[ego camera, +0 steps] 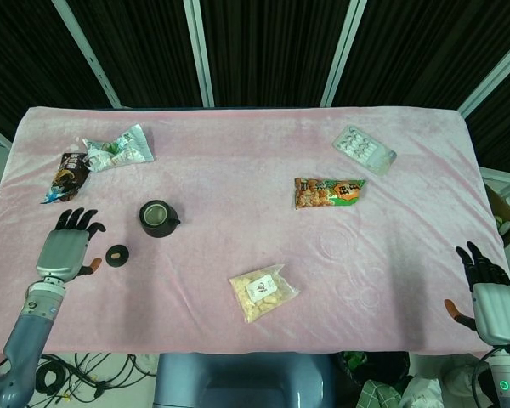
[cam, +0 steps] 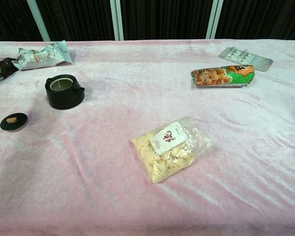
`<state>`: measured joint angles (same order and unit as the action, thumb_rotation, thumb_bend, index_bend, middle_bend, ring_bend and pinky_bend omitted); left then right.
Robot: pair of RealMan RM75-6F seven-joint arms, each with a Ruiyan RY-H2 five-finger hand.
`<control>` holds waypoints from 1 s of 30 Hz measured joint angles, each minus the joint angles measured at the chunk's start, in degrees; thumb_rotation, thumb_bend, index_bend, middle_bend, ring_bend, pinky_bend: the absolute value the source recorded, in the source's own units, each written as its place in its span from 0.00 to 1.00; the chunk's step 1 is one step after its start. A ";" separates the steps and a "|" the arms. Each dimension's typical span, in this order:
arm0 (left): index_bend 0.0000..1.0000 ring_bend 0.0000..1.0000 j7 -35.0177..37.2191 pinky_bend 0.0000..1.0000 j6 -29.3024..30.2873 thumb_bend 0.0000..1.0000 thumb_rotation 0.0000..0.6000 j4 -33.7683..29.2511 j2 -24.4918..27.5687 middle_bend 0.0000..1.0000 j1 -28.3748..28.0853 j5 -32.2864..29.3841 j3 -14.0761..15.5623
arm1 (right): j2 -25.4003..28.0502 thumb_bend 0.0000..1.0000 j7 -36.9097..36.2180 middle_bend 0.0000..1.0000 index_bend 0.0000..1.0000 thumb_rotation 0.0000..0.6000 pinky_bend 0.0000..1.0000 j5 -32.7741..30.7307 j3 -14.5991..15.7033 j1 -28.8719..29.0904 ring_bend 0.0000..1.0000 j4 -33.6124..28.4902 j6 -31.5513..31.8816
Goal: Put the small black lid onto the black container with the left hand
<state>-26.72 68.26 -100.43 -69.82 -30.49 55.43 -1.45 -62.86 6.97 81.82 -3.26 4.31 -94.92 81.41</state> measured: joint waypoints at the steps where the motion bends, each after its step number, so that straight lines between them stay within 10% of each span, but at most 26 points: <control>1: 0.33 0.00 0.02 0.00 -0.86 0.28 1.00 0.46 -0.28 0.09 -0.11 -0.61 -0.07 | -0.02 0.15 0.07 0.02 0.00 1.00 0.19 0.12 0.04 0.02 0.14 0.06 0.01; 30: 0.45 0.00 -0.55 0.00 -8.22 0.33 1.00 11.79 -10.11 0.11 -2.13 -9.95 -3.28 | 0.02 0.15 0.17 0.02 0.00 1.00 0.19 0.04 0.05 0.24 0.14 0.10 -0.35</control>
<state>-27.27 60.04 -88.64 -79.93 -32.62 45.48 -4.73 -62.84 7.14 81.86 -3.20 4.55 -94.82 81.06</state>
